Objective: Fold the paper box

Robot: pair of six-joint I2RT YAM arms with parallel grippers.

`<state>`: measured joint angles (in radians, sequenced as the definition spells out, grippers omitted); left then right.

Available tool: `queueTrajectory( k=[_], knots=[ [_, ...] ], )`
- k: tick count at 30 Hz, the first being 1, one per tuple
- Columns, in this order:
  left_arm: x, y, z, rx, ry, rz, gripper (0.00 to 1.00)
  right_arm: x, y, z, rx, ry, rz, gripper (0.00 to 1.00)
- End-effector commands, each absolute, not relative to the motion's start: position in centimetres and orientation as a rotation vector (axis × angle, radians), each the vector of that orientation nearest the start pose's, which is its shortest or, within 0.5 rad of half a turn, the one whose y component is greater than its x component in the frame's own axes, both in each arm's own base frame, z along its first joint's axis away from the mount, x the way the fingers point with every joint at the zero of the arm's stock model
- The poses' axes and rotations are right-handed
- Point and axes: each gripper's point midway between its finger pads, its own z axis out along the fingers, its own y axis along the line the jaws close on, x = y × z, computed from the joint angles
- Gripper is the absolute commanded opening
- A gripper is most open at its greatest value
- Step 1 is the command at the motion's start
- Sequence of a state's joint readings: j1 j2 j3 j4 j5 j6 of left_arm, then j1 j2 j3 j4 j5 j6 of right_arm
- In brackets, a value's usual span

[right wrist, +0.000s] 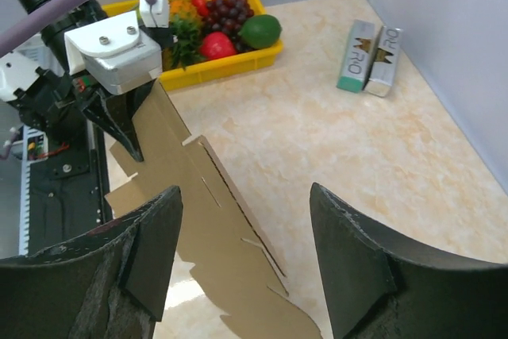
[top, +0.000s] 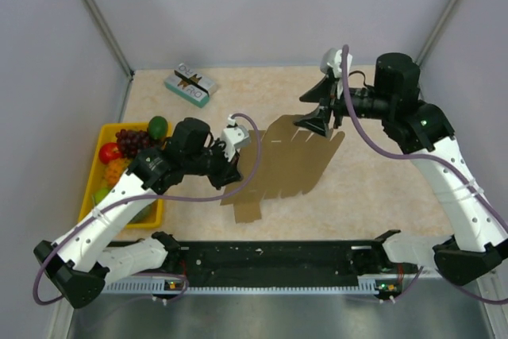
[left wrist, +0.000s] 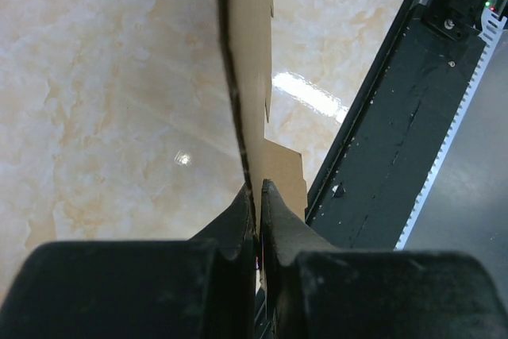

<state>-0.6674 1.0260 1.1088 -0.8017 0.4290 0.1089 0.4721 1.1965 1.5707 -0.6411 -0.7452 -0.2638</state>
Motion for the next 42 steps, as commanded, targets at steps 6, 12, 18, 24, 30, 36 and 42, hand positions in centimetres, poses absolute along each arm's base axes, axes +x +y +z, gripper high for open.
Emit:
queueTrajectory(
  k=[6,12,18,24,30,36,42],
  knots=[
    [17.2,-23.5,25.2,1.148,1.984,-0.833,0.06,22.3,27.2,38.1,-1.272,1.436,0.91,0.58],
    [17.3,-23.7,26.8,1.143,1.928,-0.839,0.08,23.1,27.7,37.0,-1.271,1.456,0.919,0.29],
    [18.7,-22.5,29.8,0.929,1.924,-0.785,0.41,23.7,26.6,40.8,-1.023,1.497,0.894,0.0],
    [20.2,-18.1,35.1,0.478,1.824,-0.797,0.73,24.6,23.3,41.7,-0.632,1.658,0.868,0.0],
    [20.6,-15.8,35.6,0.19,1.753,-0.865,0.82,23.1,20.3,38.8,-0.396,1.673,0.955,0.0],
    [22.2,-16.7,31.5,0.031,1.774,-1.023,0.8,21.2,19.3,37.6,-0.382,1.636,1.001,0.0],
    [23.3,-18.6,30.3,0.184,1.683,-1.163,0.79,19.0,18.9,38.8,-0.398,1.596,1.035,0.0]
  ],
)
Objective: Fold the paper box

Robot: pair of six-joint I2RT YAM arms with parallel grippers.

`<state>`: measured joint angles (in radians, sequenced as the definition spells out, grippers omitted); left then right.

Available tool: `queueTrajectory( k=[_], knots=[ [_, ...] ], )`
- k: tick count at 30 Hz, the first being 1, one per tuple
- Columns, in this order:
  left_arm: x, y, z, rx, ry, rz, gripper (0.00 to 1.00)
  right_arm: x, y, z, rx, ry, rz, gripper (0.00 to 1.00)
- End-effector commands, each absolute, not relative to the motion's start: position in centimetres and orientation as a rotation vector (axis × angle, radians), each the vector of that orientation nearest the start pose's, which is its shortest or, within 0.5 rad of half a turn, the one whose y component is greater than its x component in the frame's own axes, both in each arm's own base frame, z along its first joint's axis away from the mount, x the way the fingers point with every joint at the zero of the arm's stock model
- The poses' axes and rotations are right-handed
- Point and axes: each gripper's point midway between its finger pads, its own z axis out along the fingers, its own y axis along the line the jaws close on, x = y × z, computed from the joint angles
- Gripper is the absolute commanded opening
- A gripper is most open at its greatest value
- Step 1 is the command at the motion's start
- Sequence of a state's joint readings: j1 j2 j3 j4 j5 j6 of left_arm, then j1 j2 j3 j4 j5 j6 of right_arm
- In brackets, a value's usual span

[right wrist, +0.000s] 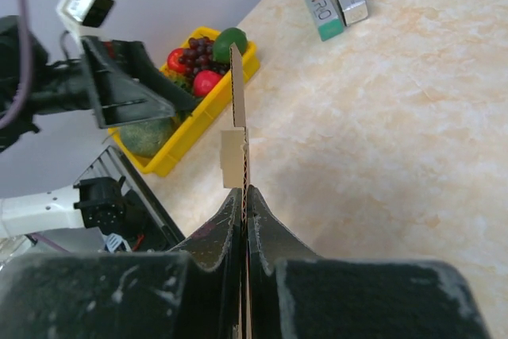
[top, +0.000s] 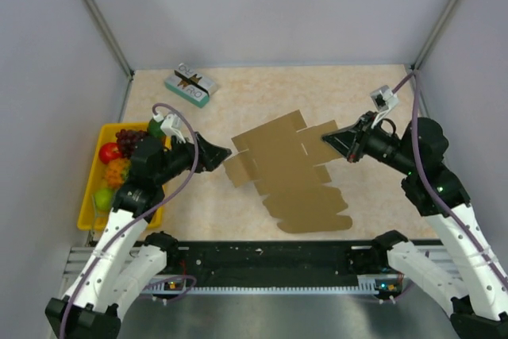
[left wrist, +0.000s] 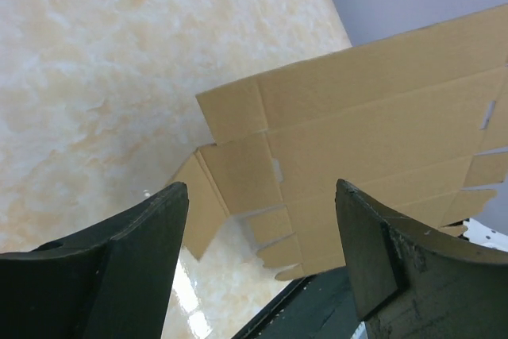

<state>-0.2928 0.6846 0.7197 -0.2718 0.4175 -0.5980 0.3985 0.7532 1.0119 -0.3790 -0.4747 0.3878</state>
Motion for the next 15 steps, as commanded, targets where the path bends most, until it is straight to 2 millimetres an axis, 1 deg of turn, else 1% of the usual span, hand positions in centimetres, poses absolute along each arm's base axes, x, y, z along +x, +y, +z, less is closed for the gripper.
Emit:
queueTrajectory(
  k=[1,2,3,4,5,6,8,11,15],
  knots=[
    [23.6,-18.6,30.3,0.189,1.671,-1.171,0.79,18.7,18.9,39.0,-0.397,1.596,1.046,0.0],
    [23.9,-18.8,30.4,0.199,1.637,-1.185,0.79,18.3,18.8,39.6,-0.395,1.583,1.055,0.0],
    [23.5,-19.1,30.9,0.239,1.599,-1.225,0.77,18.0,18.7,39.9,-0.393,1.576,1.061,0.0],
    [23.2,-19.3,31.4,0.231,1.569,-1.278,0.76,17.7,18.5,40.4,-0.39,1.561,1.062,0.0],
    [22.9,-19.5,30.7,0.235,1.557,-1.314,0.76,17.3,18.4,41.1,-0.384,1.545,1.066,0.0],
    [22.5,-19.5,32.1,0.271,1.471,-1.33,0.76,17.1,18.3,41.5,-0.381,1.537,1.068,0.0],
    [22.1,-19.8,31.8,0.279,1.466,-1.367,0.72,16.5,18.2,42.6,-0.383,1.51,1.08,0.0],
    [22.2,-19.7,31.1,0.275,1.478,-1.361,0.72,15.9,18.1,43.8,-0.396,1.482,1.094,0.0],
    [21.5,-19.9,31.9,0.32,1.421,-1.376,0.72,15.4,18.2,44.3,-0.403,1.474,1.116,0.0]
  ],
)
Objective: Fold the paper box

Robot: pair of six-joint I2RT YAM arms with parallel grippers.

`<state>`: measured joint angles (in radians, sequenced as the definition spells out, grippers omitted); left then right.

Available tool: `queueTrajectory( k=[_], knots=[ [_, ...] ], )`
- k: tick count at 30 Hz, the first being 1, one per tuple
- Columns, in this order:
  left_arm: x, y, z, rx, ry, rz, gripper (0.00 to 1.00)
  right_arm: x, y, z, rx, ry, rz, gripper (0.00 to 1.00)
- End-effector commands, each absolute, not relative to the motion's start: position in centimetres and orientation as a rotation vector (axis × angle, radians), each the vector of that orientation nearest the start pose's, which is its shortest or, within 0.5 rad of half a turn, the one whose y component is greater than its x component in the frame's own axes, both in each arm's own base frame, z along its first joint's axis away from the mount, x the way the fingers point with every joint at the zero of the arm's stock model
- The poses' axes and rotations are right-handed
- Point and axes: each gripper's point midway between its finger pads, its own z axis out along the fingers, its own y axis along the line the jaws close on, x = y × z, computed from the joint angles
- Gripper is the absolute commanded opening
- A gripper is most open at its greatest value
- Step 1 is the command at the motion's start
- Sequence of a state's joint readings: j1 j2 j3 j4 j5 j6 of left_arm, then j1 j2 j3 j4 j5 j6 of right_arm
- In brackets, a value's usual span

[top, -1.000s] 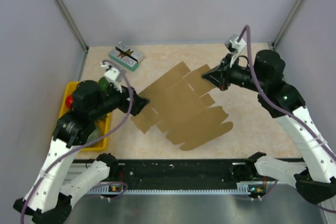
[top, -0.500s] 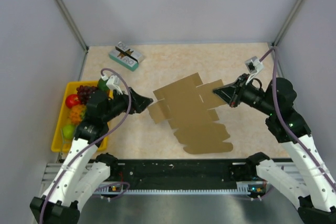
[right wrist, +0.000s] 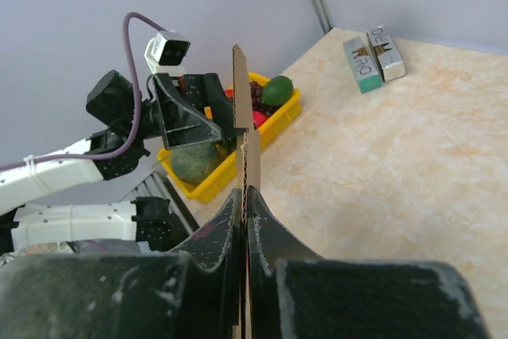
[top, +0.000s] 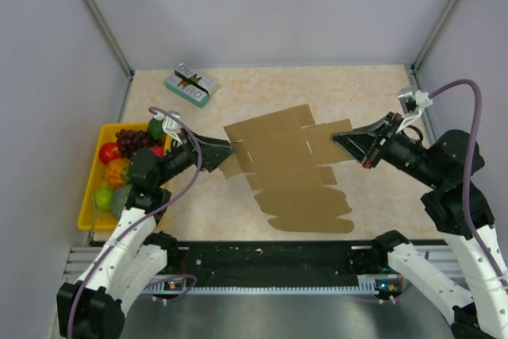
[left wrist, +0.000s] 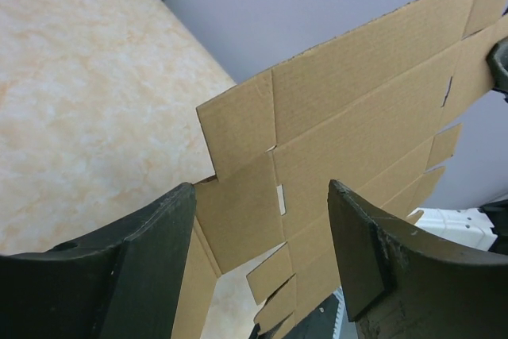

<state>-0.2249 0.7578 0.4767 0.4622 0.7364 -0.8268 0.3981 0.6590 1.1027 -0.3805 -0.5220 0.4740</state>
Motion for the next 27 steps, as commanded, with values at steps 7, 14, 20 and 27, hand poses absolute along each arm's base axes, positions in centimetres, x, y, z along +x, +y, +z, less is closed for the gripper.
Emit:
queueTrajectory(
  k=[7,14,20,27],
  knots=[
    [22.7,-19.4,33.9,0.287,1.406,-1.335,0.7,14.8,18.5,45.2,-0.408,1.464,1.161,0.0],
    [21.8,-19.6,35.0,0.328,1.339,-1.413,0.44,14.6,18.5,45.5,-0.399,1.457,1.177,0.0],
    [20.2,-19.8,35.9,0.403,1.298,-1.438,0.02,16.4,18.2,41.9,-0.377,1.533,1.089,0.0],
    [22.2,-19.1,34.8,0.51,1.453,-1.146,0.0,19.9,14.5,33.0,-0.353,1.881,0.688,0.79]
  ],
)
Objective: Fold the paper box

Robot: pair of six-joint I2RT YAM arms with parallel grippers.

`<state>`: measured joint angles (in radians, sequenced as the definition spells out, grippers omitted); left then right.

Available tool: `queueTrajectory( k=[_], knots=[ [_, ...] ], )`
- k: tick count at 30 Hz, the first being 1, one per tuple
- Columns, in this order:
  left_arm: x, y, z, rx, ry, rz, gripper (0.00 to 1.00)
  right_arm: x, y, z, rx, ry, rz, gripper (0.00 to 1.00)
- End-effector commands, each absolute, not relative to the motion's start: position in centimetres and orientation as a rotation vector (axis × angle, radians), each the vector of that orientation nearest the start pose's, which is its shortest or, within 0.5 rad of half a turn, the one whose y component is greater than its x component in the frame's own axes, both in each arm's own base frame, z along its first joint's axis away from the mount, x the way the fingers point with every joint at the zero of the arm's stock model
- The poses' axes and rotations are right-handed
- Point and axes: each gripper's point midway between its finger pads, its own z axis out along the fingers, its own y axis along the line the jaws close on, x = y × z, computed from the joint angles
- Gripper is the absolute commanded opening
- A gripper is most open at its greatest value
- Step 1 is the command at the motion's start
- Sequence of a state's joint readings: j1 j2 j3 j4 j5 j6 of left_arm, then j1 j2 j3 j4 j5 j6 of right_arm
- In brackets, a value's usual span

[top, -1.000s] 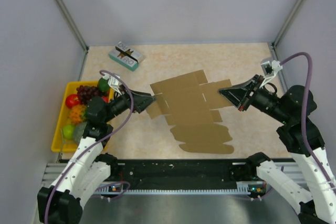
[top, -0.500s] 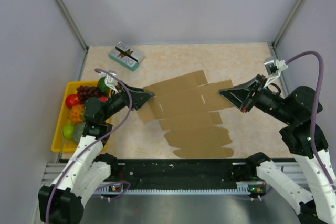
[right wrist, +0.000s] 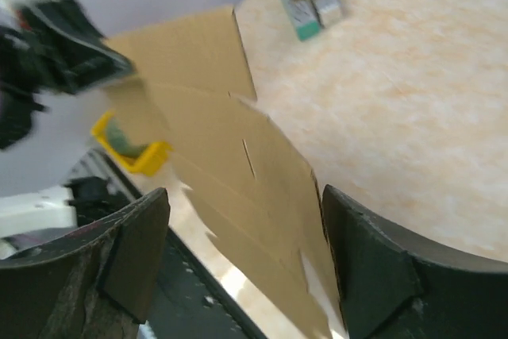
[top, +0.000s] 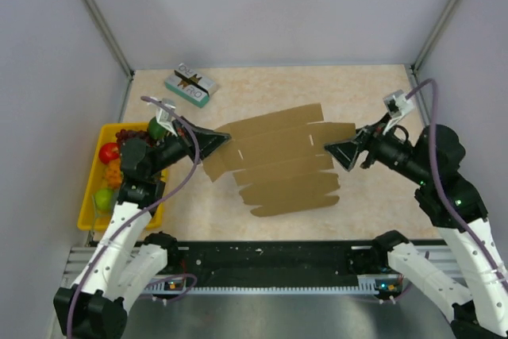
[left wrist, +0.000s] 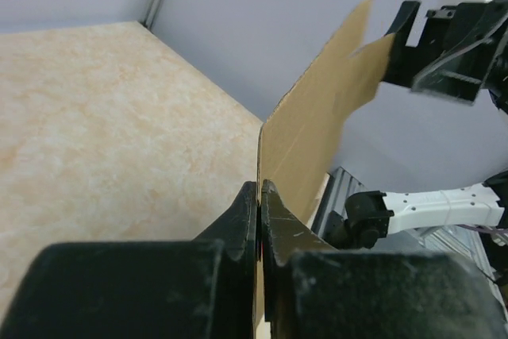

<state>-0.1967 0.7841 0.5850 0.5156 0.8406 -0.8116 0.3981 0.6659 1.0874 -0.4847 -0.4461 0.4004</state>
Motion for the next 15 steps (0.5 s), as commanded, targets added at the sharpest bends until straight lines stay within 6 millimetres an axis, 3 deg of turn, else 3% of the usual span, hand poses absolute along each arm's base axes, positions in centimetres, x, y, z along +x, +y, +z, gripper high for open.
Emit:
queueTrajectory(
  k=[1,2,6,7,8,11,12,13,15],
  knots=[
    [22.2,-18.9,34.5,0.509,1.514,-1.124,0.0,20.4,13.6,33.9,-0.365,1.867,0.608,0.81],
    [22.3,-18.7,34.5,0.527,1.526,-1.096,0.0,20.9,13.6,33.7,-0.381,1.894,0.585,0.83],
    [22.2,-18.4,33.6,0.62,1.583,-1.014,0.0,21.2,14.3,36.9,-0.469,1.845,0.573,0.88],
    [22.1,-18.4,33.5,0.634,1.587,-1.015,0.0,21.2,14.5,38.9,-0.498,1.793,0.57,0.89],
    [22.0,-18.5,33.2,0.638,1.597,-1.019,0.0,21.3,15.1,39.6,-0.543,1.772,0.578,0.89],
    [20.6,-19.0,32.9,0.702,1.582,-1.077,0.0,23.4,17.9,39.9,-0.711,1.78,0.583,0.86],
    [20.2,-19.1,32.9,0.72,1.572,-1.095,0.0,23.1,19.0,41.5,-0.764,1.736,0.594,0.86],
    [19.9,-19.2,32.9,0.73,1.567,-1.1,0.0,23.8,20.8,40.7,-0.856,1.741,0.61,0.86],
    [19.5,-19.2,32.8,0.756,1.562,-1.101,0.0,22.3,23.9,42.2,-0.993,1.652,0.713,0.85]
  ],
)
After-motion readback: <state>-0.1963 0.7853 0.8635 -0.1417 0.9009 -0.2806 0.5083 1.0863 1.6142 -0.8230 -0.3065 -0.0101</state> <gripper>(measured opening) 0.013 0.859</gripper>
